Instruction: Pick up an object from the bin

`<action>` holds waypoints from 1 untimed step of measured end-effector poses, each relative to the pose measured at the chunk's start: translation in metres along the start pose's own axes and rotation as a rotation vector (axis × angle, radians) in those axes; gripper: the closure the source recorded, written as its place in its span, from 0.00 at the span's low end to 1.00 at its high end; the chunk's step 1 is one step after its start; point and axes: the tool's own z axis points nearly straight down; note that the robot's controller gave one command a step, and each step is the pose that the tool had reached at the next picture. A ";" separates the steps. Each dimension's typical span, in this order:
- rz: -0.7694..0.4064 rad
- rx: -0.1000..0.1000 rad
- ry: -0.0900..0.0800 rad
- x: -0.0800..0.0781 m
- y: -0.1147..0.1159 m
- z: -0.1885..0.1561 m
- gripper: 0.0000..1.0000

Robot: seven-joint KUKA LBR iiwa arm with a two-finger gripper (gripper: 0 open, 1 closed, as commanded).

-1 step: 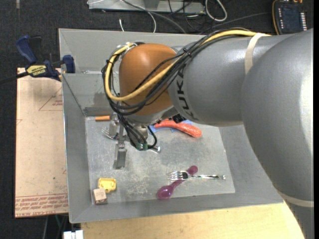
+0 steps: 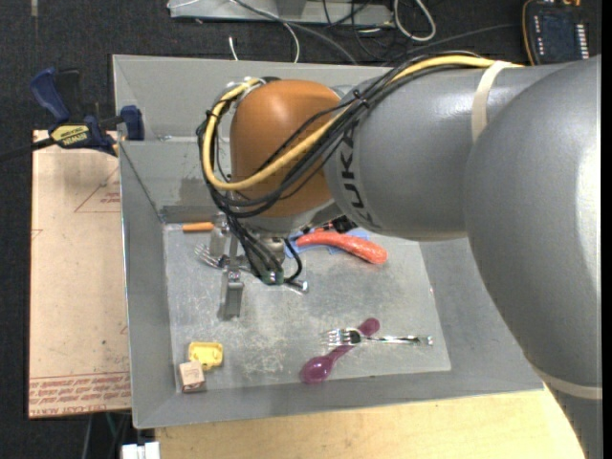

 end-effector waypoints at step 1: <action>0.059 -0.001 0.000 -0.044 -0.053 0.102 0.00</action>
Offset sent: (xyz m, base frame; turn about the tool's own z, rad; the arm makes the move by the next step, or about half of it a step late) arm 0.0337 -0.0591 -0.1024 0.2741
